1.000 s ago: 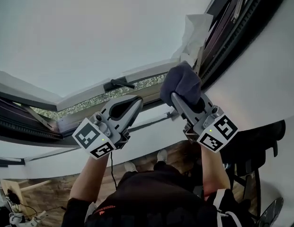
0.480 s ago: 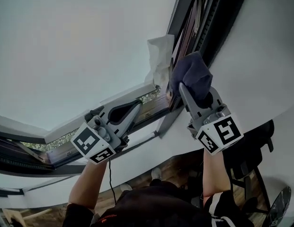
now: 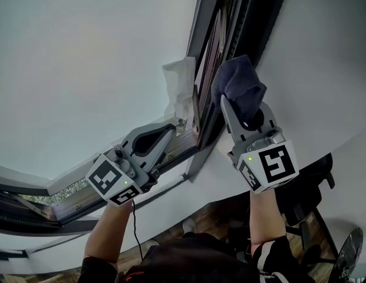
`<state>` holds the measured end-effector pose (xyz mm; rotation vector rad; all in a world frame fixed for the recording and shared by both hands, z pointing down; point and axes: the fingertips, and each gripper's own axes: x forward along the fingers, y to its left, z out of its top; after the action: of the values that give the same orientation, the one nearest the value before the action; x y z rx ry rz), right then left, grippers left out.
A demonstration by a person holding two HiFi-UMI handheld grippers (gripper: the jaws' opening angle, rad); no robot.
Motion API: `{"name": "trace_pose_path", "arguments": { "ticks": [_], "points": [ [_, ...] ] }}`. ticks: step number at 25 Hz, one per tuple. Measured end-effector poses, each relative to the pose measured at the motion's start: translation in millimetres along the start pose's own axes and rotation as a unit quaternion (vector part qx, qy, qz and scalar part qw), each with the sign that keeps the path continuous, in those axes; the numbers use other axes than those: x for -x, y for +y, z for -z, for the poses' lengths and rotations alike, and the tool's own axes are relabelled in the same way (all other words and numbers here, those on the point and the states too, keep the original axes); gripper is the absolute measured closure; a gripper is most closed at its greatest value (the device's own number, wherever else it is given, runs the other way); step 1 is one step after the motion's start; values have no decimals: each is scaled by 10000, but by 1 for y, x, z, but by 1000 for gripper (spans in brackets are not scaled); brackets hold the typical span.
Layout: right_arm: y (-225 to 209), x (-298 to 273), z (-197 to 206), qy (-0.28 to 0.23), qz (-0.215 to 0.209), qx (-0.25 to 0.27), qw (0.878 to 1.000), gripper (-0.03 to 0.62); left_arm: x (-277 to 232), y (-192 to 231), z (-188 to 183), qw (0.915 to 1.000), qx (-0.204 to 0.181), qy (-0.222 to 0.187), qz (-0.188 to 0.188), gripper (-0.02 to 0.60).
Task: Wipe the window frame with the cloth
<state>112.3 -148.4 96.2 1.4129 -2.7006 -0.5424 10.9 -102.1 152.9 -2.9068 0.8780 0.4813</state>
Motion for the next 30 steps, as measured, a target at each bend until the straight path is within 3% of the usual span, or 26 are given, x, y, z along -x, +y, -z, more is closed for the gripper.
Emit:
{"name": "trace_pose_path", "arguments": {
  "ticks": [9, 17, 30],
  "points": [
    [-34, -4, -35, -295, 585, 190, 9977, 542, -22, -3, -8, 9998, -39, -136, 161, 560],
    [-49, -6, -47, -416, 989, 56, 9942, 542, -21, -2, -8, 9996, -12, -199, 206, 560],
    [-53, -6, -22, -4, 1237, -26, 9923, 542, -6, -3, 3, 9996, 158, -90, 196, 560]
  ]
}}
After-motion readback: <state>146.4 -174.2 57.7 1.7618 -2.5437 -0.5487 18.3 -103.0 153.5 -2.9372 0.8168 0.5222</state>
